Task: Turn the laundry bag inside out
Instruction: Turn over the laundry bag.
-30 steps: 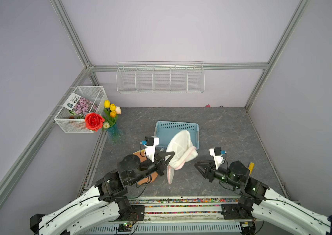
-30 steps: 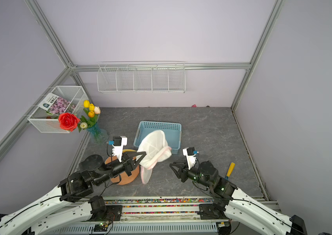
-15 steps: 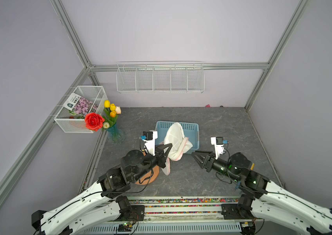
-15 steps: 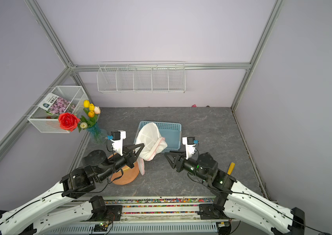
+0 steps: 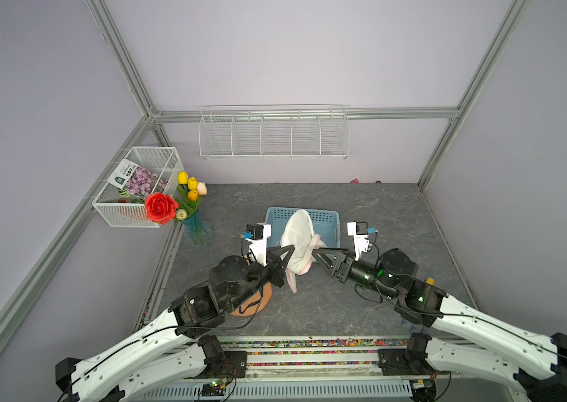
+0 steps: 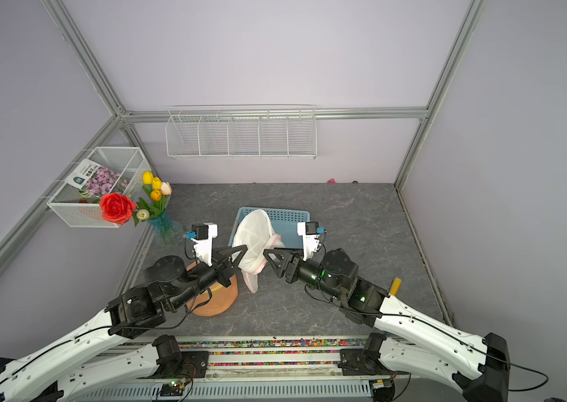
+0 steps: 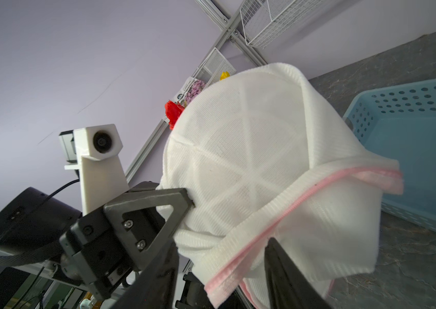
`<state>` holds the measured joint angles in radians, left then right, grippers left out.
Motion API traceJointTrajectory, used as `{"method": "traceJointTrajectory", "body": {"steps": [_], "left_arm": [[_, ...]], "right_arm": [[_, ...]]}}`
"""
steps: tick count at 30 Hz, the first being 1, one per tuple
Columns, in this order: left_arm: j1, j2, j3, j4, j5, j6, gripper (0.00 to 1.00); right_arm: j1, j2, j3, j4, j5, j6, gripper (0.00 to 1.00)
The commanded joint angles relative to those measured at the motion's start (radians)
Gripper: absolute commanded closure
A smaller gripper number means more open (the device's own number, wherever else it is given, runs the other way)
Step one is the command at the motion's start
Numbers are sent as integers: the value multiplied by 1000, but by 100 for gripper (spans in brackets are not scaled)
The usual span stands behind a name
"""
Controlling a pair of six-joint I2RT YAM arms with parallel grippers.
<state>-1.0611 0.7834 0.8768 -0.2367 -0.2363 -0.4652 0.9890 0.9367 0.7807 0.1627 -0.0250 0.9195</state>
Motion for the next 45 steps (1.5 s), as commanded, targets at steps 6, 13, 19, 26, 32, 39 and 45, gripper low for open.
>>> {"method": "traceJointTrajectory", "body": {"steps": [6,13,19,26,32,39,45], "left_arm": [[-19,11,-9,42,-17,44,100],[-54,15,-10,45,-63,54,100],[-50,-97,-91,129,-198,-71,100],[29,-172,-146,231,-23,-198,100],[109,-212,-185,290,177,-323,100],[130,-273,-212,388,400,-449,100],[130,-307,-240,437,445,-511,100]], "right_arm": [[37,61,73,-84,68,42,43],[37,76,74,-128,80,53,100],[49,-19,-129,71,16,12,100],[69,-57,-329,157,61,-26,100],[65,-90,-411,143,275,-2,100],[2,-66,-367,-6,332,-67,100],[-20,42,-432,166,321,-73,100]]}}
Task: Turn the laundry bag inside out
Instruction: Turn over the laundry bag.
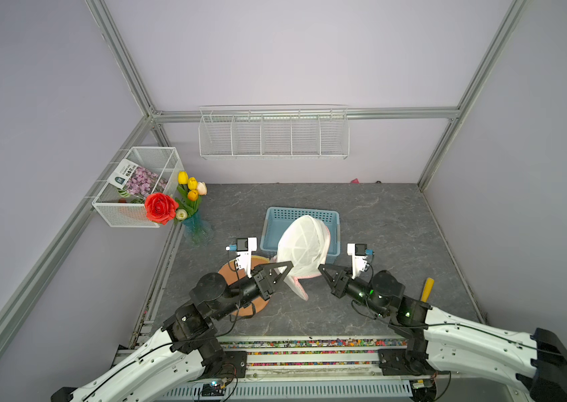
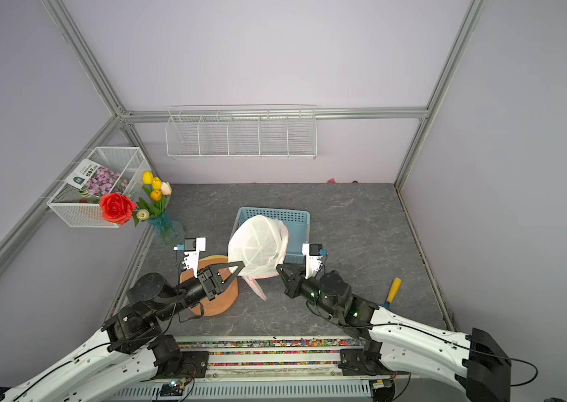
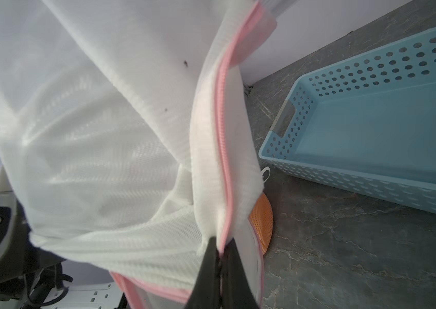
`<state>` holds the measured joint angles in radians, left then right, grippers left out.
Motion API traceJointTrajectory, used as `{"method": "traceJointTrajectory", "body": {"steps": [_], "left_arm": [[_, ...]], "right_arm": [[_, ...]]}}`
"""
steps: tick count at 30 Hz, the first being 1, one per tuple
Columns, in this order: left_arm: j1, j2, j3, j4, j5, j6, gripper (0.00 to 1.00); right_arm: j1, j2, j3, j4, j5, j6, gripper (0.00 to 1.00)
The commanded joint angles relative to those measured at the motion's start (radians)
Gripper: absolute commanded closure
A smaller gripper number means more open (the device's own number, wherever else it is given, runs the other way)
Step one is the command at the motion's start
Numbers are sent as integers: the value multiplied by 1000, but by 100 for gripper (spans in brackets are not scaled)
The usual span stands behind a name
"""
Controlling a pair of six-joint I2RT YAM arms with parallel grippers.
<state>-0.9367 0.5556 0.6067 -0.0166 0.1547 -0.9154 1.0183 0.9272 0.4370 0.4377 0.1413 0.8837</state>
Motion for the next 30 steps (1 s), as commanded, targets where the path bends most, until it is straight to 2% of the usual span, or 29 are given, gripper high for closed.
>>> {"method": "traceJointTrajectory", "body": {"steps": [1,3,6,9,13,15,18,24,27,30], "left_arm": [[6,-82,18,238,63,-73,100],[6,-63,8,266,99,-107,100],[6,-20,34,182,147,-135,100],[21,-1,72,43,194,-129,100],[69,-5,78,-51,266,-132,100],[107,2,67,-57,323,-139,100],[148,-8,41,-36,382,-129,100],[165,-37,6,33,454,-30,100],[166,-30,-2,69,480,-2,100],[168,-17,-1,114,500,7,100]], "right_arm": [[-56,59,-102,-88,166,-19,100],[-79,60,-116,-66,171,-5,100],[-130,8,-116,-75,151,-14,100],[-207,-61,-95,-121,86,-26,83],[-307,-117,-76,-105,-87,-34,63],[-337,-125,-58,-89,-180,-48,57],[-349,-146,12,-215,-232,-63,52],[-351,-364,-12,-236,-334,-15,38],[-351,-421,-56,-140,-437,51,36],[-351,-408,-84,-26,-539,117,35]]}}
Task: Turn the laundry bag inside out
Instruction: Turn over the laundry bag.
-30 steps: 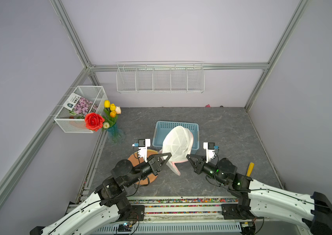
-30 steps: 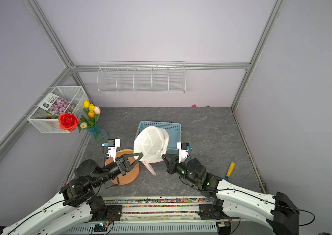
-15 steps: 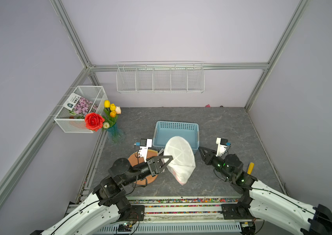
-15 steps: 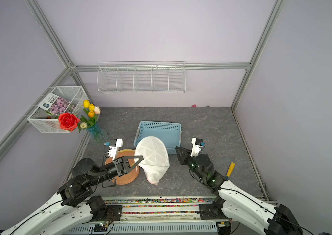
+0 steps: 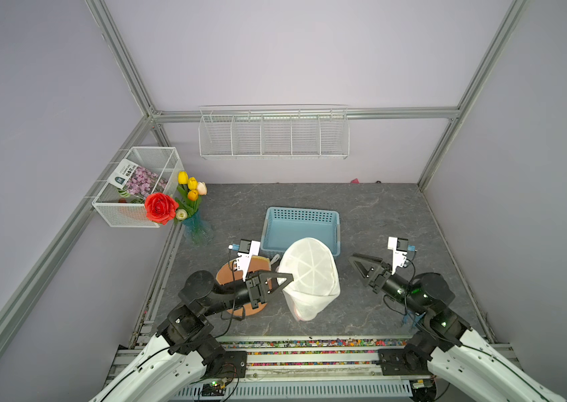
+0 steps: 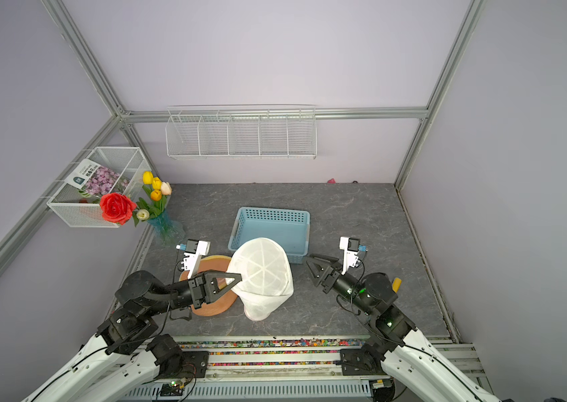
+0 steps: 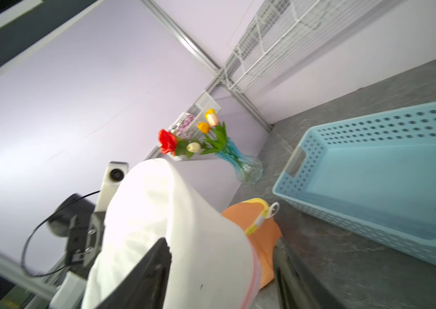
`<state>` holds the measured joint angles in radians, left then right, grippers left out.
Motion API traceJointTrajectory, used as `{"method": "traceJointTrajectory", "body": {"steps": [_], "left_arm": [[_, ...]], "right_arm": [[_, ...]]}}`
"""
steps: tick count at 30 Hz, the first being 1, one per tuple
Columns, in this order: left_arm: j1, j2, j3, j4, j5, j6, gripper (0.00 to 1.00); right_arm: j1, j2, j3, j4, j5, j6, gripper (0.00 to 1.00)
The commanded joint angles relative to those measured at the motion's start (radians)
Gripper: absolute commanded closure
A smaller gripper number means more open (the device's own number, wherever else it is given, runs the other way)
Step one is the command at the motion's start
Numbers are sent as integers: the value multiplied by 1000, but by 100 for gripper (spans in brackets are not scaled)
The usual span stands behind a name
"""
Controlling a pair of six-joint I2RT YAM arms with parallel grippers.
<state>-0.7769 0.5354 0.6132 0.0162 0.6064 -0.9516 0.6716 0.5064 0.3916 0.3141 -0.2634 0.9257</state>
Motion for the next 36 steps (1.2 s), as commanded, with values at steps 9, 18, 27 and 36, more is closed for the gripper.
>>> {"method": "traceJointTrajectory", "body": {"steps": [9,18,27,36], "left_arm": [[8,41,40,17,28,85,100],[8,68,68,-12,48,114,100],[8,49,71,-13,69,109,100],[7,19,6,144,121,27,100]], "right_arm": [[37,-39,72,-59,-200,-92,41],[158,95,266,-243,-172,-197,43],[244,226,371,-372,21,-257,42],[241,190,284,-327,43,-220,40]]}}
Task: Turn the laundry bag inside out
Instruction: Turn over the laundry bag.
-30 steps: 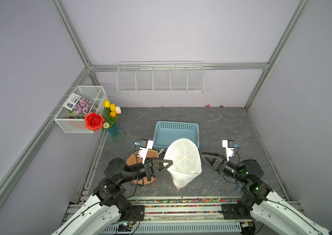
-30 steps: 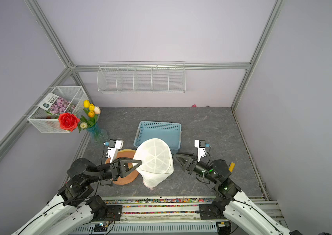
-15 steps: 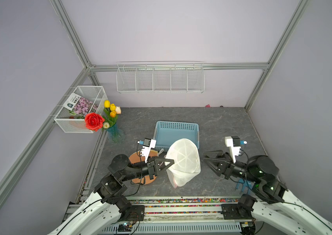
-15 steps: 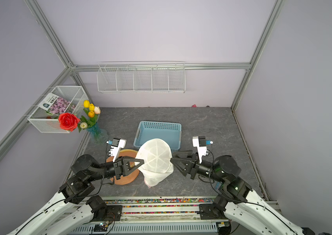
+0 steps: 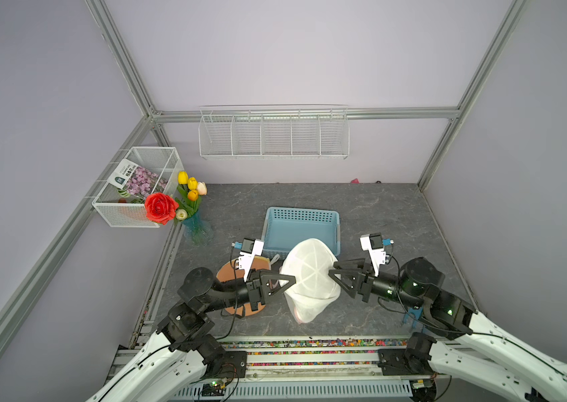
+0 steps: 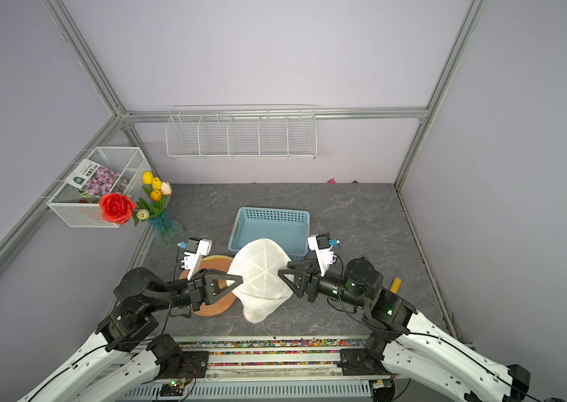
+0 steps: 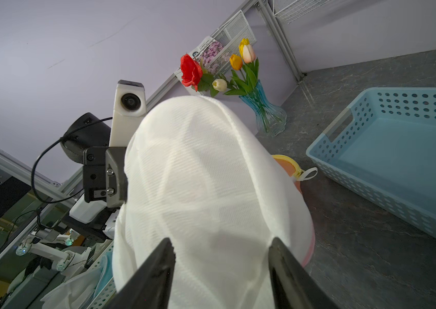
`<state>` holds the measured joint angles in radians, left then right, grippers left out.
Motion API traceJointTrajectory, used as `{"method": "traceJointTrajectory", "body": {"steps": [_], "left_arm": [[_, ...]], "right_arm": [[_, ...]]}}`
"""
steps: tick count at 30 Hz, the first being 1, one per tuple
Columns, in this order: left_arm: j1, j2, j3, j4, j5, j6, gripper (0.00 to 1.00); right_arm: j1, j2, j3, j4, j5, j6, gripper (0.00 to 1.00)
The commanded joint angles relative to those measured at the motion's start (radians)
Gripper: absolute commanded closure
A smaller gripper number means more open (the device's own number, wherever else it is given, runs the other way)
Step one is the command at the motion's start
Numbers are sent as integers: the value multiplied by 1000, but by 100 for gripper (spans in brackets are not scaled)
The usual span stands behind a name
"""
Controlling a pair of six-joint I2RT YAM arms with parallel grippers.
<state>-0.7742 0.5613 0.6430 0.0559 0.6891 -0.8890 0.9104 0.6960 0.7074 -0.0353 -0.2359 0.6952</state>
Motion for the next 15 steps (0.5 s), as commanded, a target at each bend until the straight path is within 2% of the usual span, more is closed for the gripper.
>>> {"method": "traceJointTrajectory", "body": {"steps": [1,6,9,11,12,15], "left_arm": [[4,-8,-38,136,45,-54,100],[5,-11,-81,210,43,-93,100],[6,-6,-96,183,17,-81,100],[5,-9,-97,141,-21,-65,100],[6,-12,-95,116,-42,-56,100],[16,-18,-64,-22,-142,-18,100]], "right_arm": [[4,5,-37,35,12,14,39],[2,16,-78,163,-50,59,40],[1,22,-112,317,-124,113,41],[2,31,-117,372,-154,148,46],[2,31,-117,382,-157,158,53],[1,13,-117,356,-122,154,89]]}}
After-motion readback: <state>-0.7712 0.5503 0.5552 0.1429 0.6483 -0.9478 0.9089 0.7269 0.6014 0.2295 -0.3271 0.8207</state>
